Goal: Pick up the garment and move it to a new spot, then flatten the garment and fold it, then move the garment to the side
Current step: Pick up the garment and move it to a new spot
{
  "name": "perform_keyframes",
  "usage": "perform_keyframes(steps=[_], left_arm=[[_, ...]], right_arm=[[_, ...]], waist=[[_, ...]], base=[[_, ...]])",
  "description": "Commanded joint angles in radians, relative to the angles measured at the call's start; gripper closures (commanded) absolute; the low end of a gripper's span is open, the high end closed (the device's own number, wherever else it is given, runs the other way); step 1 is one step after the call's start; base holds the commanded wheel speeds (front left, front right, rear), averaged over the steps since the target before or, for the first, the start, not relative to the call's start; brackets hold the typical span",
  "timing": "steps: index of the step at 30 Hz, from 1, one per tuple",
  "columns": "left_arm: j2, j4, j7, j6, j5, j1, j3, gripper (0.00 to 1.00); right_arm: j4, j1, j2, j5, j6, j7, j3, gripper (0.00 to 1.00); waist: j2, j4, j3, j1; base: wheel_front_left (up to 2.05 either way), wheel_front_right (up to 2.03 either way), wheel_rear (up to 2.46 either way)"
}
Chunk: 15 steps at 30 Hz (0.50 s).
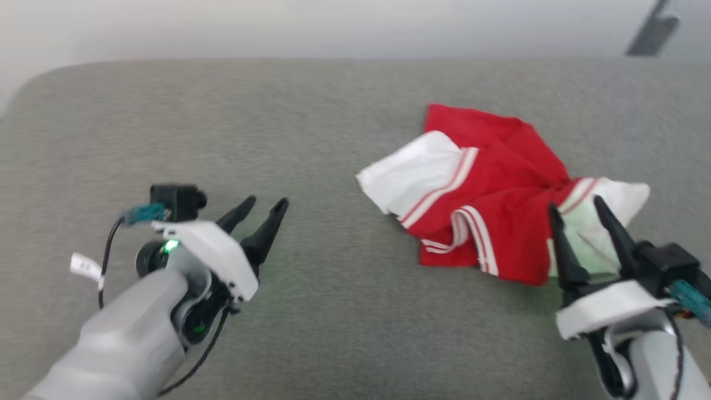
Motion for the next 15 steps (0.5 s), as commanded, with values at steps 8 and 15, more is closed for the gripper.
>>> perform_keyframes(steps=[8, 15], left_arm=[[0.008, -0.046, -0.015, 0.02, 0.113, 0.197, 0.246, 0.0], [-0.007, -0.183, -0.016, 0.062, 0.328, 0.453, 0.533, 0.0]], right_arm=[[-0.071, 0.105, -0.052, -0.015, 0.0, 0.057, -0.078, 0.0], [-0.131, 0.179, -0.047, -0.009, 0.0, 0.092, -0.128, 0.0]], waist=[[0.0, 0.111, -0.096, 0.0], [0.0, 0.112, -0.129, 0.0]], base=[[0.0, 0.0, 0.0], [0.0, 0.0, 0.0]])
